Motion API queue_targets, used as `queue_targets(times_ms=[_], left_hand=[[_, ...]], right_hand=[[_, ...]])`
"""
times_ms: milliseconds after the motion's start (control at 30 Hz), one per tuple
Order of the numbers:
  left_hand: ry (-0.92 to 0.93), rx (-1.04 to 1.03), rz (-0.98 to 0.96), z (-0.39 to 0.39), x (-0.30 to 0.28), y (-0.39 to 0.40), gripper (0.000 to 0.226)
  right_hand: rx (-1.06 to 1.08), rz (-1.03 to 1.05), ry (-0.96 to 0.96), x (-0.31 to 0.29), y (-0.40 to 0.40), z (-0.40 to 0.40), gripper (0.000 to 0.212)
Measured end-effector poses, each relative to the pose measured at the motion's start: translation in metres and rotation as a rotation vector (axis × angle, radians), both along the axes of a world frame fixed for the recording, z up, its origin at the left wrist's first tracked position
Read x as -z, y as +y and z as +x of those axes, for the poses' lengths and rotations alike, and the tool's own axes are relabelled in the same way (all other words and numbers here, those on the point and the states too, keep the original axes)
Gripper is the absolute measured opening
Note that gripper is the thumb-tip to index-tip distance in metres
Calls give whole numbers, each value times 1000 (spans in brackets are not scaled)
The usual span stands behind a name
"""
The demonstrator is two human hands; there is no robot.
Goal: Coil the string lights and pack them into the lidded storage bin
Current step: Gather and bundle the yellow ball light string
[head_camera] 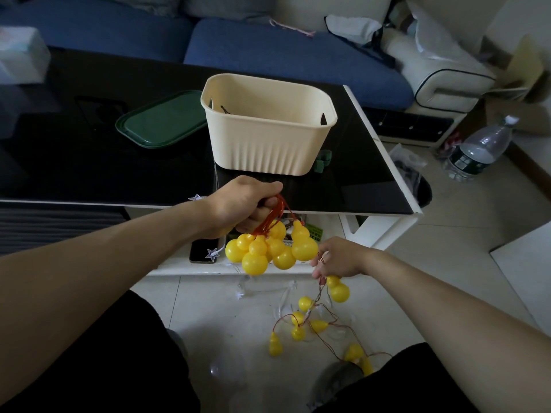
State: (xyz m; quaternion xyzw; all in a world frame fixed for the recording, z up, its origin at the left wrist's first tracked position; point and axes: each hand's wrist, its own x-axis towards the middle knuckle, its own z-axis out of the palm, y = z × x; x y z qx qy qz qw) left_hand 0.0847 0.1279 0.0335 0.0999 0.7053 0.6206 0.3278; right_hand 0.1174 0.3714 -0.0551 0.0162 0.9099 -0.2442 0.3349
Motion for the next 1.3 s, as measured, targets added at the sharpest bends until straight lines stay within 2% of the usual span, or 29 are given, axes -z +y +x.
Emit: queue_targets(times_ms=[300,467,533,600,767,900,1033,1133,1233,1300], left_hand=[[-2,-5,10,1,-1,0,43],[-7,17,-19,0,0,-1,44],[-8,30,-41,0,0,-1,45],[-8,43,-66,1,1,-1,45],[8,90,-164,1,5,0,47],[5,105,-200,2,5,2,47],[-4,141,-253,1,6,2,48],[39,176,-361,3,6,4,51],[87,214,-455,5,8,6,49],[94,218,-476,6,9,7,49]], right_hand=[[-71,-5,1,2,5,1,13],[-20,1,-25,2,10,2,28],[-23,9,-32,0,12,3,24],[8,21,-12,-1,15,2,8],[100,67,59,-2,23,1,14],[109,50,-62,-7,25,6,10],[207,37,-138,-13,28,6,21],[262,9,-209,-23,29,10,21],[300,-7,-174,-31,37,13,22],[385,-110,-109,-36,43,16,22]])
